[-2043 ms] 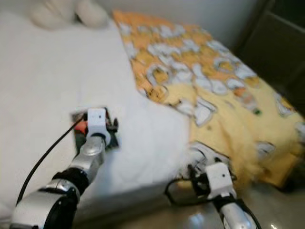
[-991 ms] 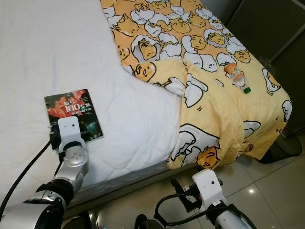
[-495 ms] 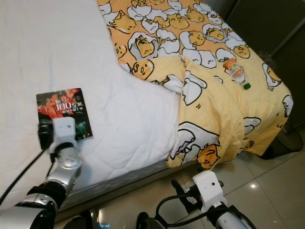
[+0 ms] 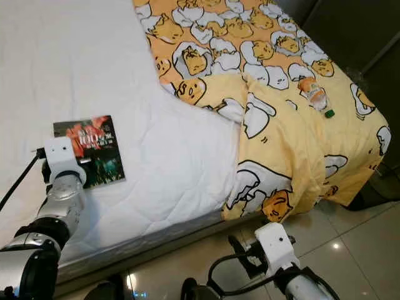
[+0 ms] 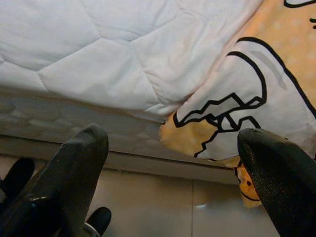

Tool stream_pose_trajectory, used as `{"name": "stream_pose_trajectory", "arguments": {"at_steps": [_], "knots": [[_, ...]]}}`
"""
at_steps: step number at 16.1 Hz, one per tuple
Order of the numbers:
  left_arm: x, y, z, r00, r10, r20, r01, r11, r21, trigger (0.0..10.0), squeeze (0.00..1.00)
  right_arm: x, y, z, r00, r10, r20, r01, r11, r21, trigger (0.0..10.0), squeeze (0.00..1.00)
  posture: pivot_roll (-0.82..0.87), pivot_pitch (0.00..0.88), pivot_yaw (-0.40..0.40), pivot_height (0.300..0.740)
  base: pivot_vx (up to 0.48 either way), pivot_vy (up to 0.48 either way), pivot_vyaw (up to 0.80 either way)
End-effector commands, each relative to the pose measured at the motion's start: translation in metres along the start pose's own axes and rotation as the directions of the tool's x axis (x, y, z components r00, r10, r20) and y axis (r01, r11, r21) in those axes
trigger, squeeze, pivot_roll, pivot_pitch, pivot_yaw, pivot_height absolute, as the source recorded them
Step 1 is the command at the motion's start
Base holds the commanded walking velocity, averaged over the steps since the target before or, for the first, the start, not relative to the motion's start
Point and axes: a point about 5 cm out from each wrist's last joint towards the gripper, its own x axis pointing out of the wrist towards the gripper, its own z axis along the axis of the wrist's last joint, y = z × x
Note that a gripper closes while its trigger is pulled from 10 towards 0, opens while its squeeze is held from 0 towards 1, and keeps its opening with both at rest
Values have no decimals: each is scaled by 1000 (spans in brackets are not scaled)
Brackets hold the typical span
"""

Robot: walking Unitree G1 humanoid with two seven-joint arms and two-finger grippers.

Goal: Clean up the room

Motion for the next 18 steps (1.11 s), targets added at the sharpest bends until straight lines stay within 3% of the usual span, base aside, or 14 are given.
{"name": "stream_pose_trajectory", "arguments": {"at_steps": [1, 3, 5, 7, 8, 9, 10, 11, 13, 15, 16, 18], "knots": [[-6, 6, -25, 996, 13, -91, -7, 998, 61, 10000, 0, -4, -4, -8, 999, -3, -41, 3, 1000, -12, 10000, 0, -68, 221, -180, 740, 0, 0, 0], [-2, 28, -15, 987, 161, -2, -159, 974, 163, 10000, 0, -4, -4, -9, 999, 3, -51, -4, 1000, -21, 10000, 0, -80, 219, -180, 740, 0, 0, 0], [0, 32, -16, 985, 170, -31, -164, 977, 135, 10000, 0, -6, -6, -11, 998, -6, -63, 5, 1000, -20, 10000, 0, -85, 220, -178, 740, 0, 0, 0], [-7, 26, -38, 976, 120, -180, -123, 992, -6, 10000, 0, -12, -6, -18, 996, -2, -93, 0, 1000, -24, 10000, 0, -86, 218, -175, 740, 0, 0, 0], [-11, 30, -47, 962, 161, -219, -172, 984, -32, 10000, 0, -13, -5, -21, 994, 1, -107, -3, 1000, -23, 10000, 0, -86, 216, -171, 740, 0, 0, 0], [-11, 37, -45, 963, 209, -169, -209, 978, 14, 10000, 0, -14, -5, -22, 994, 4, -113, -7, 1000, -25, 10000, 0, -86, 216, -171, 740, 0, 0, 0], [-13, 42, -49, 948, 257, -186, -258, 966, 16, 10000, 0, -14, -5, -23, 993, 7, -118, -10, 1000, -25, 10000, 0, -81, 216, -172, 740, 0, 0, 0], [-17, 42, -59, 932, 261, -253, -279, 959, -39, 10000, 0, -14, -5, -24, 992, 10, -124, -14, 1000, -25, 10000, 0, -77, 215, -172, 740, 0, 0, 0], [-33, 21, -91, 883, 82, -462, -219, 942, -253, 10000, 0, -14, -3, -27, 990, 25, -136, -29, 999, -27, 10000, 0, -73, 212, -172, 740, 0, 0, 0], [-39, 7, -98, 873, -31, -487, -146, 935, -322, 10000, 0, -13, -4, -27, 990, 29, -140, -34, 999, -31, 10000, 0, -75, 208, -173, 740, 0, 0, 0], [-47, -10, -105, 831, -166, -531, -83, 907, -414, 10000, 0, -13, -5, -27, 989, 31, -147, -36, 999, -32, 10000, 0, -70, 209, -172, 740, 0, 0, 0], [-59, -24, -116, 768, -251, -589, -29, 905, -425, 10000, 0, -12, -6, -31, 986, 37, -162, -44, 998, -35, 10000, 0, -63, 205, -166, 740, 0, 0, 0]]}}
